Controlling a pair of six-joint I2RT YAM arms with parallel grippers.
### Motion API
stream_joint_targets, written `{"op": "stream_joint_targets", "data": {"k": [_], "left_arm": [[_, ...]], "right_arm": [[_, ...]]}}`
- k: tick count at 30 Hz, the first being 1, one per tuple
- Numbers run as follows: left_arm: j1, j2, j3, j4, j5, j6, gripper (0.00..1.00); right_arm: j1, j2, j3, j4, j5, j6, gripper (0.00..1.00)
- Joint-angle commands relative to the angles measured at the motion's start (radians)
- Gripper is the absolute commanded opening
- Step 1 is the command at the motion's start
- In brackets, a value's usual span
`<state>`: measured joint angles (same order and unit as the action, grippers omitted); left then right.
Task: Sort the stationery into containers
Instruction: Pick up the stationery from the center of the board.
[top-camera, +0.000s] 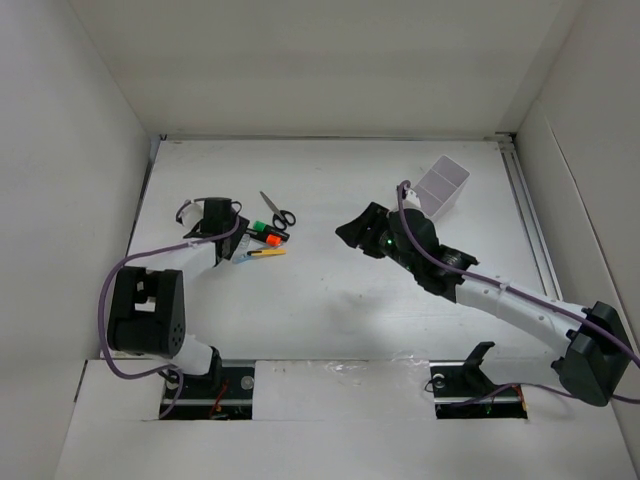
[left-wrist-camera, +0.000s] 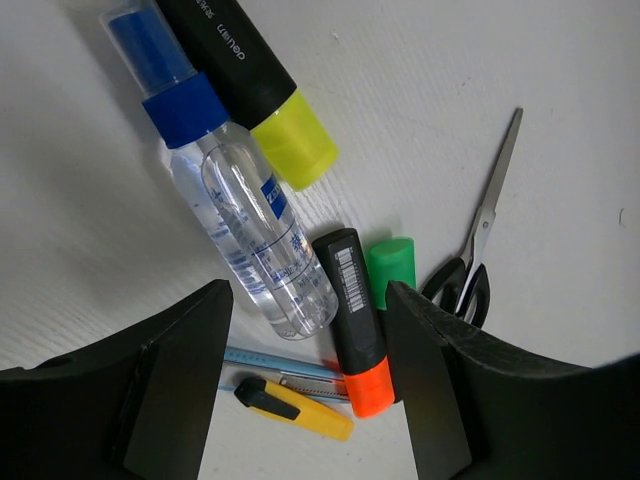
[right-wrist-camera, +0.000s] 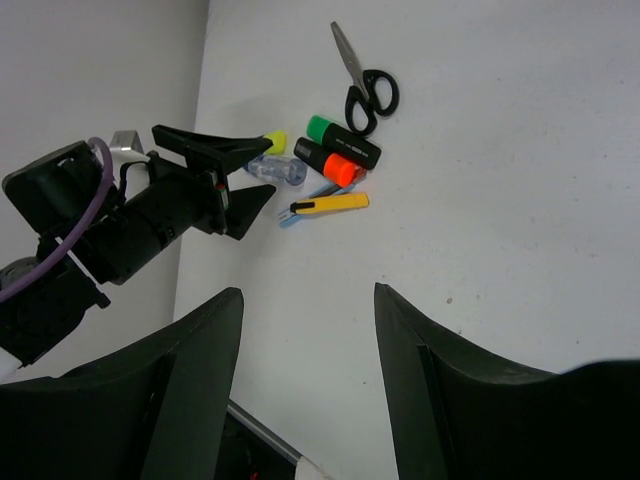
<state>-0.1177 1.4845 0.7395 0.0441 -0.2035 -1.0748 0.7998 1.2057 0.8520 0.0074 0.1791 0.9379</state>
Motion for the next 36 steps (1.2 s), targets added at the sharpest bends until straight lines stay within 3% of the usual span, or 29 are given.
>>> {"op": "stream_joint_targets", "data": {"k": [1,14,20,27,36], "left_arm": [[-0.005,0.017,0.032,0.005,-0.037,0.001,0.59],[-0.005,0.105,0.084,-0.061,-0.056,0.010,0.55],[-0.005,0.125,0.093,-0.088,-0.066,0.001,0.45],[-0.005,0.014,0.031,-0.108,-0.076,0.019,0.38],[-0.005,-0.093,-0.055,-0.127,-0.048,0.030,0.21]], "right_arm": [[0.007,0.006,0.044,0.011,-0.012,-0.011,0.61],[0.007,0.006,0.053,0.002,-0.001,-0.011,0.62],[0.007,0.006,0.053,0.002,-0.010,-0.011,0.62],[0.007,-0.003,0.053,-0.007,-0.010,-0.011,0.62],[0.007,-0.021,0.053,-0.026,-0.001,-0.011,0.62]]}}
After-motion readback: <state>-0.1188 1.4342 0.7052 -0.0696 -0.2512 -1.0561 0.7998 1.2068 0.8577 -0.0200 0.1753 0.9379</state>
